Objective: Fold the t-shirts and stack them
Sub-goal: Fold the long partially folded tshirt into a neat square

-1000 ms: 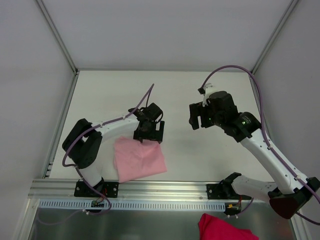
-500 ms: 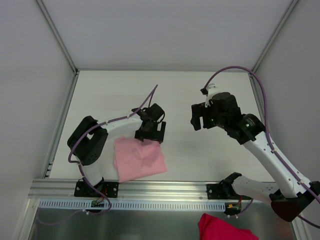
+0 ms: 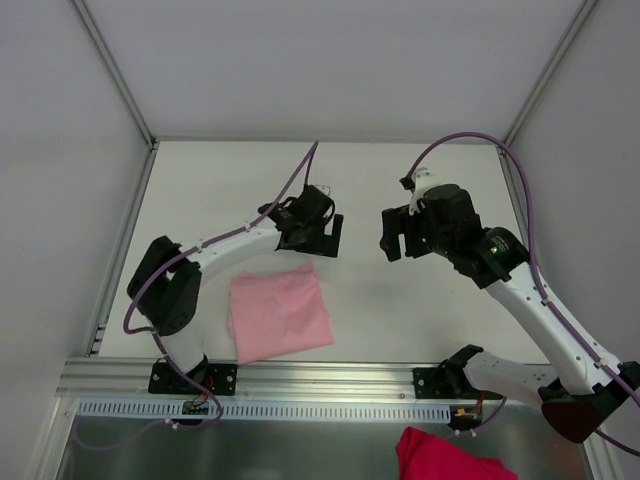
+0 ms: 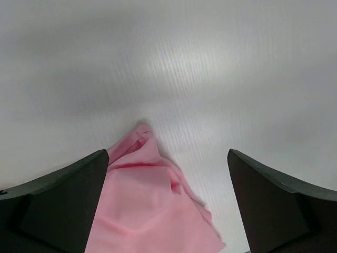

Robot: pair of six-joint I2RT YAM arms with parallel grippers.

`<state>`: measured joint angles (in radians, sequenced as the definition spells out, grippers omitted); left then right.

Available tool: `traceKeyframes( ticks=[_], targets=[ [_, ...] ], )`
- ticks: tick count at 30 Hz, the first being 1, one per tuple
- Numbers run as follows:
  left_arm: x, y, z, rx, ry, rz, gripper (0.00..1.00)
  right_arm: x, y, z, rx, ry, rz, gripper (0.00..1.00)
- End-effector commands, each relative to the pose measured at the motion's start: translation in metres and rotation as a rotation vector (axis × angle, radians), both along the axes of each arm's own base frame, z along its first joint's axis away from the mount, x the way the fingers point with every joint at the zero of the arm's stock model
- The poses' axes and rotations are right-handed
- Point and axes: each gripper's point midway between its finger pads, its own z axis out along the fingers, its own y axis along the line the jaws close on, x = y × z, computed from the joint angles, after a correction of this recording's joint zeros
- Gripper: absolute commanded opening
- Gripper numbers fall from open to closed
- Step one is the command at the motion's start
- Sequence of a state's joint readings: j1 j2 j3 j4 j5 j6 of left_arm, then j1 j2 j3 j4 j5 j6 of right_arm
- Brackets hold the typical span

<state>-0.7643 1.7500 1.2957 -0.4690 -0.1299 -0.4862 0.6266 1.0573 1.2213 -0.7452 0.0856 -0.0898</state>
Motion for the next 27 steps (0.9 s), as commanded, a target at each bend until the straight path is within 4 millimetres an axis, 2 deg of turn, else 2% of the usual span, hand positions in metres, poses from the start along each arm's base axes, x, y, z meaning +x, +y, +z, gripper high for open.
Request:
traceKeyframes(
  ticks=[1,2,4,5,6,8,9,11,12,13,14,15,18,19,27],
  targets=[
    [0.012,0.016,0.076,-0.055,-0.189,0.051,0.99,-0.001,0.005,0.008,0.040,-0.021,0.008,0.82],
    [0.006,0.021,0.092,-0.090,-0.210,0.061,0.99,-0.002,0.004,0.008,0.043,-0.020,0.007,0.82],
    [-0.009,0.029,0.089,-0.107,-0.178,0.074,0.99,-0.003,0.005,0.005,0.038,-0.012,0.009,0.82],
    [-0.017,0.031,0.097,-0.142,-0.182,0.071,0.98,-0.002,0.005,0.003,0.039,-0.006,0.006,0.82],
    [-0.030,0.031,0.084,-0.152,-0.130,0.052,0.94,-0.003,0.007,0.003,0.041,0.000,0.012,0.82],
    [-0.042,0.027,0.074,-0.193,-0.081,0.045,0.90,-0.002,0.008,0.003,0.048,0.001,0.014,0.82],
    [-0.055,0.027,0.057,-0.201,-0.020,0.024,0.86,-0.002,0.010,0.002,0.053,0.008,0.015,0.82],
    [-0.063,0.016,0.050,-0.262,0.009,-0.003,0.79,-0.001,0.012,0.003,0.054,0.009,0.019,0.82],
    [-0.072,0.016,0.040,-0.267,0.042,-0.018,0.68,0.000,0.012,0.003,0.053,0.010,0.019,0.82],
    [-0.074,0.014,0.037,-0.273,0.054,-0.015,0.46,0.000,0.013,0.004,0.054,0.011,0.021,0.82],
    [-0.075,0.015,0.033,-0.267,0.063,-0.013,0.38,0.000,0.013,0.004,0.052,0.011,0.021,0.82],
    [-0.076,0.016,0.030,-0.258,0.071,-0.008,0.24,-0.001,0.012,0.004,0.052,0.011,0.019,0.82],
    [-0.077,0.018,0.016,-0.234,0.095,-0.006,0.04,-0.002,0.010,0.004,0.050,0.010,0.014,0.82],
    [-0.077,0.019,0.009,-0.216,0.107,-0.005,0.00,-0.002,0.010,0.003,0.049,0.012,0.012,0.82],
    [-0.078,0.019,-0.029,-0.155,0.162,-0.014,0.00,-0.007,0.003,0.000,0.039,0.014,0.002,0.82]
  ],
)
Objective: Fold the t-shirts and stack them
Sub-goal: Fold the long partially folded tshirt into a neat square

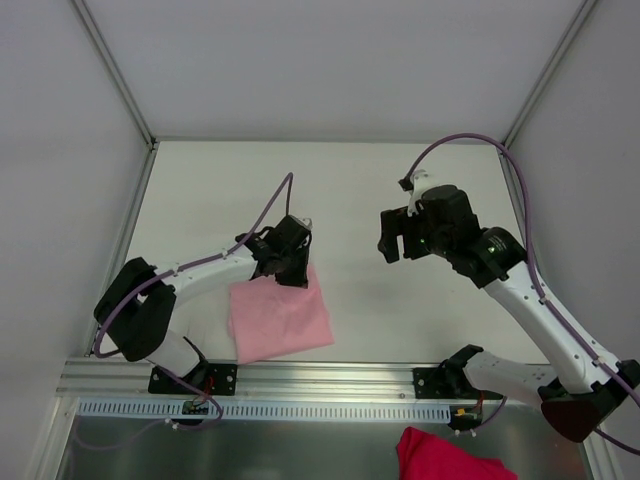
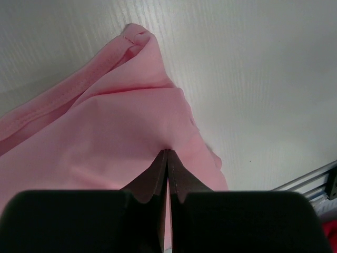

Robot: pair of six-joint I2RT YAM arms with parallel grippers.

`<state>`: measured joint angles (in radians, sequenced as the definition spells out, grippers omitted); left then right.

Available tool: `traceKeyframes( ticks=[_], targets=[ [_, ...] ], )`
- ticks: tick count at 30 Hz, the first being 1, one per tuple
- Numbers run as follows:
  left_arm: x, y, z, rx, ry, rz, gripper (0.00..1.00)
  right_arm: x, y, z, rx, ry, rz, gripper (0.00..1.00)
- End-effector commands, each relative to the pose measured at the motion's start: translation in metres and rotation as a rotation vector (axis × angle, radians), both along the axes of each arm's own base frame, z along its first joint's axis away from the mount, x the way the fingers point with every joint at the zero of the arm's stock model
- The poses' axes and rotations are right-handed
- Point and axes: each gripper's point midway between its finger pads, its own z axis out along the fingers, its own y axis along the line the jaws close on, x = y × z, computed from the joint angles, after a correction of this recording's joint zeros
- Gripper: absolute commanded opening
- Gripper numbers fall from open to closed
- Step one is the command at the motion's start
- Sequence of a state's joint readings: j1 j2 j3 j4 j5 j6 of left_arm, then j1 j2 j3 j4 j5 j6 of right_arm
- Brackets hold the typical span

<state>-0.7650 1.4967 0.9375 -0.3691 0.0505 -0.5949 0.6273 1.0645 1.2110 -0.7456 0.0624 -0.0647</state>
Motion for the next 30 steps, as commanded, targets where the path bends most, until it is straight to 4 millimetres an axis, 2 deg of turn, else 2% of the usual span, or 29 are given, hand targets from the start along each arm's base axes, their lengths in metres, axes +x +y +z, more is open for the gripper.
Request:
traceKeyframes(
  ticks=[1,7,10,13,14,15,16,18,20,21,22,24,25,27,30],
  targets=[
    [0.001,-0.007,-0.012,-0.003,0.019,-0.021,0.00,-0.005,-0.002,0.007,0.021,-0.022,-0.003,0.82],
    [0.006,-0.013,-0.029,0.026,0.046,-0.040,0.00,-0.006,-0.006,0.007,0.009,-0.029,-0.006,0.82],
    [0.014,-0.017,-0.035,0.053,0.045,-0.046,0.00,-0.007,-0.007,0.011,0.006,-0.038,-0.003,0.82],
    [0.028,-0.025,-0.034,0.065,0.022,-0.056,0.00,-0.008,-0.009,0.013,-0.001,-0.044,0.002,0.82],
    [0.036,-0.032,-0.026,0.055,-0.001,-0.067,0.00,-0.009,-0.011,0.013,-0.002,-0.046,0.000,0.82],
    [0.040,-0.034,-0.028,0.062,-0.002,-0.071,0.00,-0.009,-0.011,0.012,-0.005,-0.043,0.000,0.82],
    [0.049,-0.042,-0.020,0.046,-0.025,-0.077,0.00,-0.011,-0.010,0.011,-0.004,-0.040,0.006,0.82],
    [0.055,-0.048,-0.020,0.058,-0.028,-0.099,0.00,-0.013,-0.011,0.009,-0.002,-0.031,0.006,0.82],
    [0.067,-0.059,-0.009,0.039,-0.060,-0.119,0.00,-0.014,-0.011,0.007,-0.001,-0.027,0.007,0.82],
    [0.069,-0.063,-0.014,0.042,-0.054,-0.132,0.00,-0.015,-0.012,0.007,-0.001,-0.029,0.005,0.82],
    [0.076,-0.072,-0.006,0.020,-0.068,-0.145,0.00,-0.016,-0.013,0.007,0.001,-0.031,0.005,0.82],
    [0.080,-0.079,-0.012,0.024,-0.059,-0.173,0.00,-0.017,-0.014,0.007,-0.001,-0.029,0.005,0.82],
    [0.087,-0.086,-0.004,0.013,-0.074,-0.176,0.00,-0.017,-0.014,0.005,-0.006,-0.027,0.003,0.82],
    [0.092,-0.088,-0.005,0.022,-0.079,-0.177,0.00,-0.018,-0.014,0.004,-0.008,-0.021,0.007,0.82],
    [0.101,-0.082,0.018,0.027,-0.153,-0.131,0.00,-0.018,-0.014,0.004,-0.003,-0.015,0.005,0.82]
  ],
)
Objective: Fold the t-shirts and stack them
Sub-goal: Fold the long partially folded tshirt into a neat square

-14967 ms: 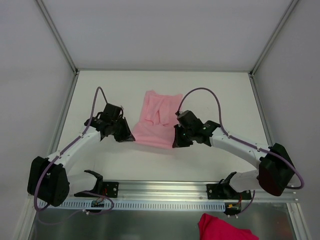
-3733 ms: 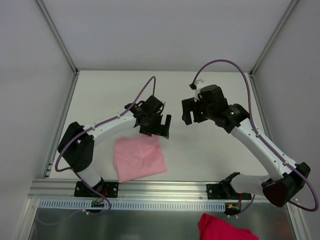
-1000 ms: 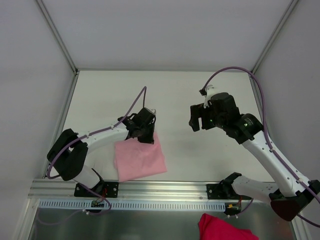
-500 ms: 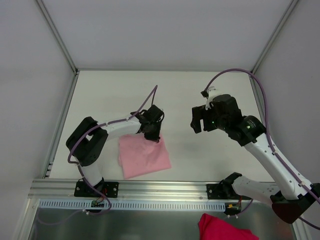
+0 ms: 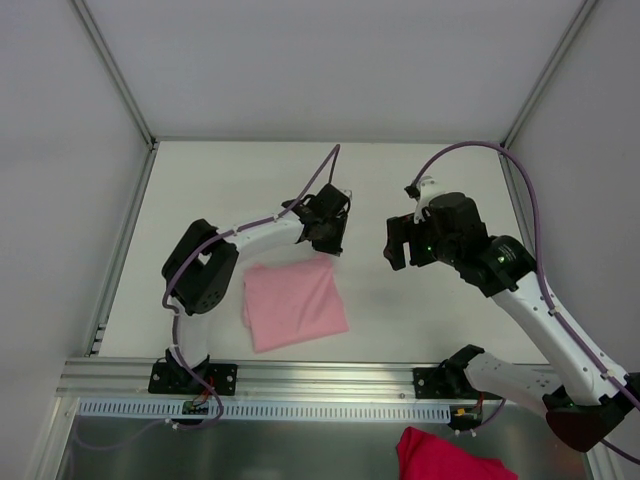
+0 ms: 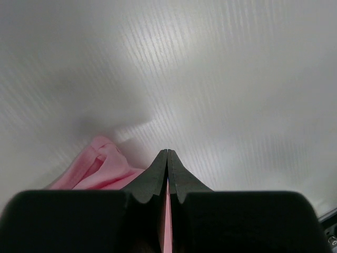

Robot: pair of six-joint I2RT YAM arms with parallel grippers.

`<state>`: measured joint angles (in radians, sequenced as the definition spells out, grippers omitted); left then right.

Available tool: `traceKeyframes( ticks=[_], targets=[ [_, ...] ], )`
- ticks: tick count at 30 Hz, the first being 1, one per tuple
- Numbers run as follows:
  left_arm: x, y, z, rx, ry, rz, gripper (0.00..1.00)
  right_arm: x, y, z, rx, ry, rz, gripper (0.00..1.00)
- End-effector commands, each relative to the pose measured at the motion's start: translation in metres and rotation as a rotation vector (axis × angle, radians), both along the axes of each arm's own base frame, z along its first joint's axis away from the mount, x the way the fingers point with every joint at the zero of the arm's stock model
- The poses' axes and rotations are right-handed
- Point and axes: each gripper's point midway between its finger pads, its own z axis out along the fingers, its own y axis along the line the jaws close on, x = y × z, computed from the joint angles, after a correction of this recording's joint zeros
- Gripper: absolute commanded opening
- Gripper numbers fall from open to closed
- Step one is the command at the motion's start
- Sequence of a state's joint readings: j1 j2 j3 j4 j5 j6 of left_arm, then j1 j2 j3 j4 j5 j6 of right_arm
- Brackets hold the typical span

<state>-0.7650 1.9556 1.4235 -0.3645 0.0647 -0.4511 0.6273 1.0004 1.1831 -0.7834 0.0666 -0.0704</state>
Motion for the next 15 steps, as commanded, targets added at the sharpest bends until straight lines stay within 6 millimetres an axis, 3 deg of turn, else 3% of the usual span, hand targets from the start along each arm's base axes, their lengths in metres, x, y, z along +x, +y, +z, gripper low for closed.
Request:
traceKeyframes(
  ticks=[1,3,4,5,6,7,8,11,15],
  targets=[
    [0.008,0.008,0.030,0.012,-0.091,0.011,0.00,-0.004,-0.002,0.005,0.007,-0.016,0.004,0.82],
    [0.013,0.021,0.052,0.031,-0.158,0.056,0.00,-0.003,0.000,0.004,0.013,-0.011,0.002,0.82],
    [0.010,0.028,0.053,0.044,-0.162,0.066,0.00,-0.004,0.001,0.005,0.020,-0.008,0.006,0.82],
    [0.008,0.036,0.071,0.034,-0.196,0.094,0.00,-0.004,0.001,0.004,0.021,-0.006,0.002,0.81],
    [0.005,0.041,0.077,0.027,-0.205,0.109,0.00,-0.004,0.002,0.004,0.025,-0.003,0.004,0.81],
    [-0.004,0.051,0.070,0.044,-0.189,0.123,0.00,-0.004,0.002,0.005,0.027,-0.005,0.004,0.81],
    [-0.010,0.058,0.083,0.023,-0.206,0.138,0.00,-0.005,0.002,0.005,0.030,-0.005,0.005,0.81],
    [-0.033,0.092,0.063,0.080,-0.179,0.212,0.00,-0.004,0.002,0.006,0.029,-0.011,0.002,0.81],
    [-0.055,0.110,0.031,0.120,-0.097,0.255,0.00,-0.002,0.004,0.004,0.025,-0.008,0.007,0.81]
  ],
)
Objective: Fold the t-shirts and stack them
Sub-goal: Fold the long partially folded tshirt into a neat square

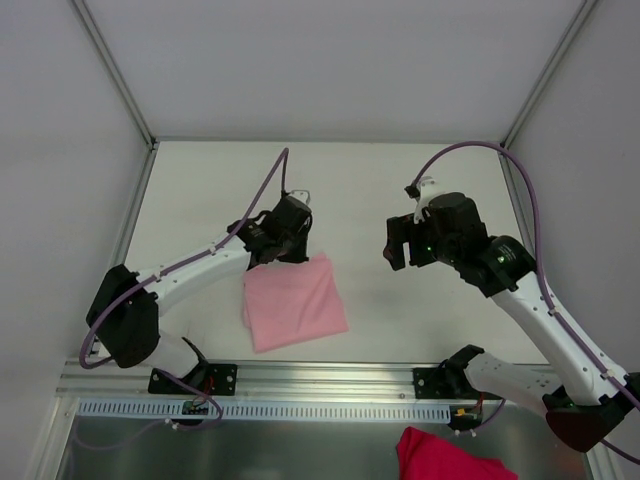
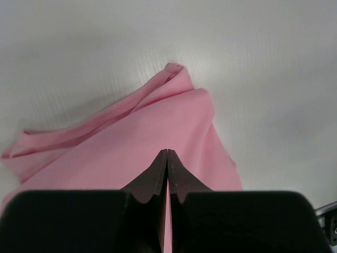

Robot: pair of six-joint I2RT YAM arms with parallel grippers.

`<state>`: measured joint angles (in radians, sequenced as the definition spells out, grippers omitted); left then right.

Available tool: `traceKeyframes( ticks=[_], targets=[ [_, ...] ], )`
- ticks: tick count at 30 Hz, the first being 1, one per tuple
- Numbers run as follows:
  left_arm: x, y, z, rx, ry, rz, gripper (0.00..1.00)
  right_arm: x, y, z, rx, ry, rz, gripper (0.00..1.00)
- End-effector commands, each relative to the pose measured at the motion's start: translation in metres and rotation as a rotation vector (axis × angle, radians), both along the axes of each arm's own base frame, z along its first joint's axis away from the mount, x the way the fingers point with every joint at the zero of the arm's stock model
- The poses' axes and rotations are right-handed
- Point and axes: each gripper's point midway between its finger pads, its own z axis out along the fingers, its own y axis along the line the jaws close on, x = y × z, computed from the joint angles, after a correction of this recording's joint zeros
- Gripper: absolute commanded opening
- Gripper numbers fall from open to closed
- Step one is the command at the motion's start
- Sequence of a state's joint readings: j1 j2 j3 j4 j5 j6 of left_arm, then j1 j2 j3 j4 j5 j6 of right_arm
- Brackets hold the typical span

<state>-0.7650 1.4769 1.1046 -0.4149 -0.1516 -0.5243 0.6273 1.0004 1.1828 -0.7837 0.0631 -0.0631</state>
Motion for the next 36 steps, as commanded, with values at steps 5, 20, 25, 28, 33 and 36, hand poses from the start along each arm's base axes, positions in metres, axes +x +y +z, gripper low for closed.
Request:
traceKeyframes(
  ticks=[5,20,25,28,33,36],
  targets=[
    [-0.021,0.038,-0.061,0.141,0.127,0.154,0.00,-0.001,0.002,0.006,0.013,-0.015,0.009,0.81],
    [0.002,0.058,-0.103,0.281,0.240,0.259,0.00,-0.015,-0.020,0.002,-0.038,-0.015,-0.024,0.81],
    [0.027,0.054,-0.101,0.254,0.226,0.246,0.00,-0.017,-0.021,-0.001,-0.034,-0.011,-0.032,0.82],
    [0.043,0.041,-0.084,0.227,0.192,0.219,0.00,-0.018,-0.019,-0.002,-0.025,-0.004,-0.028,0.81],
    [0.064,0.039,-0.019,0.138,0.026,0.233,0.00,-0.018,-0.017,-0.004,-0.019,0.002,-0.023,0.81],
    [0.066,0.049,0.013,0.120,-0.049,0.256,0.00,-0.017,-0.014,-0.006,-0.007,0.009,-0.020,0.81]
  ],
)
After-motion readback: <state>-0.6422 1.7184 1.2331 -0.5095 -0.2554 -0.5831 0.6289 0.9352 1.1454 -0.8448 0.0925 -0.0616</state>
